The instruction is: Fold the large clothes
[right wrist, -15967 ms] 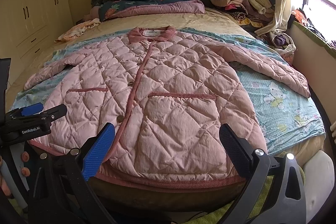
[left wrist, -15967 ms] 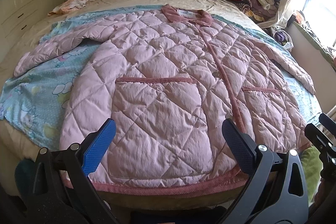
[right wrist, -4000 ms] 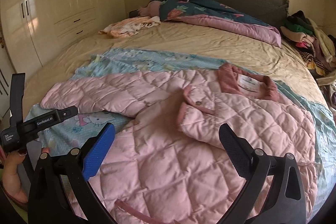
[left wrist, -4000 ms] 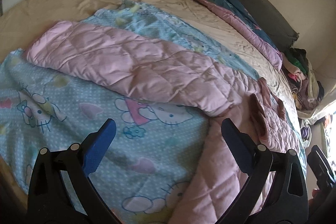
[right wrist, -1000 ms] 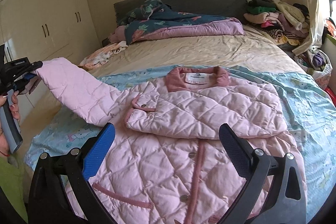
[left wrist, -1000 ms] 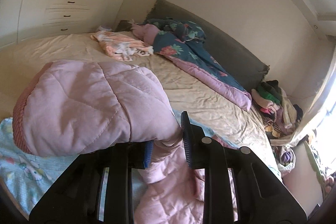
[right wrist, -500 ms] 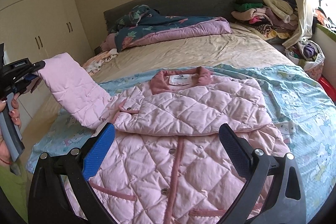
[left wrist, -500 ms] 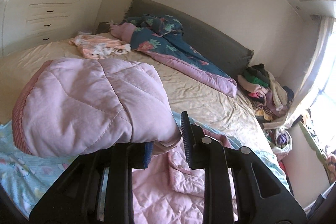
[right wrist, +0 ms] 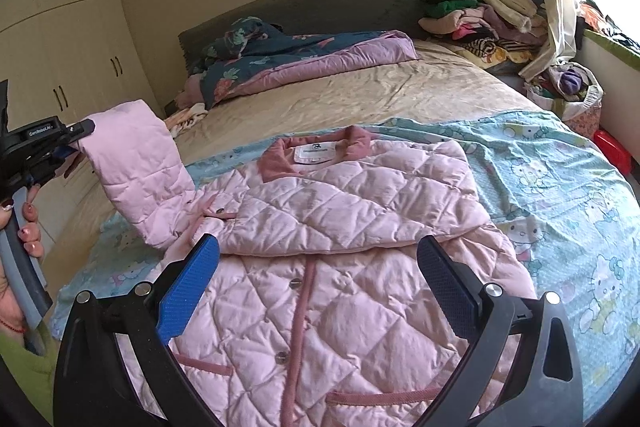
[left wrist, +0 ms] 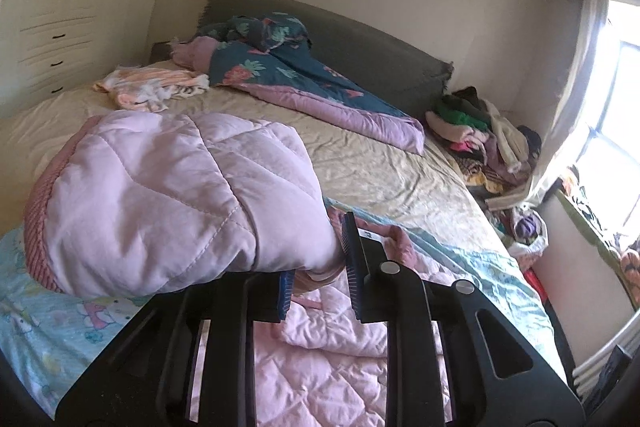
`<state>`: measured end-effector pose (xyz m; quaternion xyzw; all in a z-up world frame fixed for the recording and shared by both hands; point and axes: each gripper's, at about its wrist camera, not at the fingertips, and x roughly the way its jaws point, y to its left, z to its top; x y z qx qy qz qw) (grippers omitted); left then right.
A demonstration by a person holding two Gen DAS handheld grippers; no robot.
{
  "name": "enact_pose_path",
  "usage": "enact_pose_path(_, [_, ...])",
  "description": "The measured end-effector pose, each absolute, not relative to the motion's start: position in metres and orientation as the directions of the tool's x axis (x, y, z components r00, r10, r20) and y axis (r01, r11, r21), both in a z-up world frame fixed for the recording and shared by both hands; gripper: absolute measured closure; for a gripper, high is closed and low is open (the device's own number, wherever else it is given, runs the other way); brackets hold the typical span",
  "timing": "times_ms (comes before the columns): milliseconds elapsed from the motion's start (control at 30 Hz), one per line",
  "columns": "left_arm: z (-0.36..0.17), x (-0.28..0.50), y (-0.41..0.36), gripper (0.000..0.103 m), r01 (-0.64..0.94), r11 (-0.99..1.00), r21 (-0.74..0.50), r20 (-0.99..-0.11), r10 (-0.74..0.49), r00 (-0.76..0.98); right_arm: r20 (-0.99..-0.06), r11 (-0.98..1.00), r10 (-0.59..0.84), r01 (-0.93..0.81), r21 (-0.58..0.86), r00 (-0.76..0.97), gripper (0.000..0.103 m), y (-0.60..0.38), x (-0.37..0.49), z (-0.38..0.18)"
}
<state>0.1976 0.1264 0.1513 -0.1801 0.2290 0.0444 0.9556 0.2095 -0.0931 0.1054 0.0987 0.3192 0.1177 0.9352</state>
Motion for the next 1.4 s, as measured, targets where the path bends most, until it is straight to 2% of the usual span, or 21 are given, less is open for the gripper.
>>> enact_pose_path(500, [0.127,0.227,0.063,0.089,-0.069,0.975,-0.213,-0.513,-0.051,0.857,-0.594,0.951,0.250,-0.077,0.301,0.765,0.004,-0.137,0.215,0.082])
enact_pose_path(767, [0.103,0.246,0.016,0.089,0.009,0.997,-0.074,-0.556,-0.049,0.830,-0.606,0.945,0.237,-0.035,0.325,0.760,0.004,-0.160,0.219,0.069])
enact_pose_path(1000, [0.063,0.266,-0.030,0.089,0.122,0.992,0.023,-0.636,-0.080,0.767,-0.629,0.940,0.230,-0.002,0.341,0.743,0.004,-0.175,0.226,0.052])
enact_pose_path(1400, [0.001,0.286,-0.078,0.089,0.238,0.971,0.037,-0.743,-0.133,0.656,-0.664,0.921,0.204,0.090,0.380,0.720,0.004,-0.212,0.237,0.023])
